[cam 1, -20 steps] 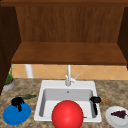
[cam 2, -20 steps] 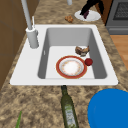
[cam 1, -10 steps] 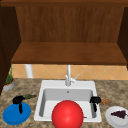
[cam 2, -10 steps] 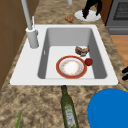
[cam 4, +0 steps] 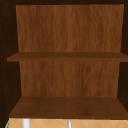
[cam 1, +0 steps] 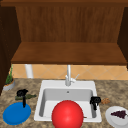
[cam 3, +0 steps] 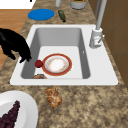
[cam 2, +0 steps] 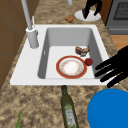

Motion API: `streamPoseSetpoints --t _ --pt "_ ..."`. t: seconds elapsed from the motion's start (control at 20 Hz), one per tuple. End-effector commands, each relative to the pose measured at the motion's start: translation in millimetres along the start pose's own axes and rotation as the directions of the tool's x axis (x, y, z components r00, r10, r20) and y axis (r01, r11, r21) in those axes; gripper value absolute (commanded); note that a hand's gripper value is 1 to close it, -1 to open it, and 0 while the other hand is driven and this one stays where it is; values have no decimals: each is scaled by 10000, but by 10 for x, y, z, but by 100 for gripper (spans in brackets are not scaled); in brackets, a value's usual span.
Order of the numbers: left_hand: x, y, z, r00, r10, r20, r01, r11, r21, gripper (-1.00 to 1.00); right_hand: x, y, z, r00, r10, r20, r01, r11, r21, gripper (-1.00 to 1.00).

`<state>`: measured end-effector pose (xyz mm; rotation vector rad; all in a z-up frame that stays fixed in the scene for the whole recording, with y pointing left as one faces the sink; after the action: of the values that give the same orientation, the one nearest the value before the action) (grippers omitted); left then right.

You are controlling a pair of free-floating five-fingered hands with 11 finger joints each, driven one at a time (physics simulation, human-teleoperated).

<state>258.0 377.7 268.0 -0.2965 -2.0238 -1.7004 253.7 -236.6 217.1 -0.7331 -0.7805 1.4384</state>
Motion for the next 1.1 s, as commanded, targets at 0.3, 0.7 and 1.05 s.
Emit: streamPoseSetpoints --t 0.3,0.7,1.05 --pt "-876 -3 -240 9999 138 -36 -138 9999 -64 -100 0 0 0 10000 -14 -5 14 10000 -9 0" --pt "-1558 15 -436 9992 356 -197 -357 9994 -40 -100 0 1 -1 10000 -22 -8 22 10000 -14 0" --pt "-1852 -214 -111 9970 740 228 -739 9973 -39 -100 0 1 -1 10000 -26 -10 26 10000 -16 0"
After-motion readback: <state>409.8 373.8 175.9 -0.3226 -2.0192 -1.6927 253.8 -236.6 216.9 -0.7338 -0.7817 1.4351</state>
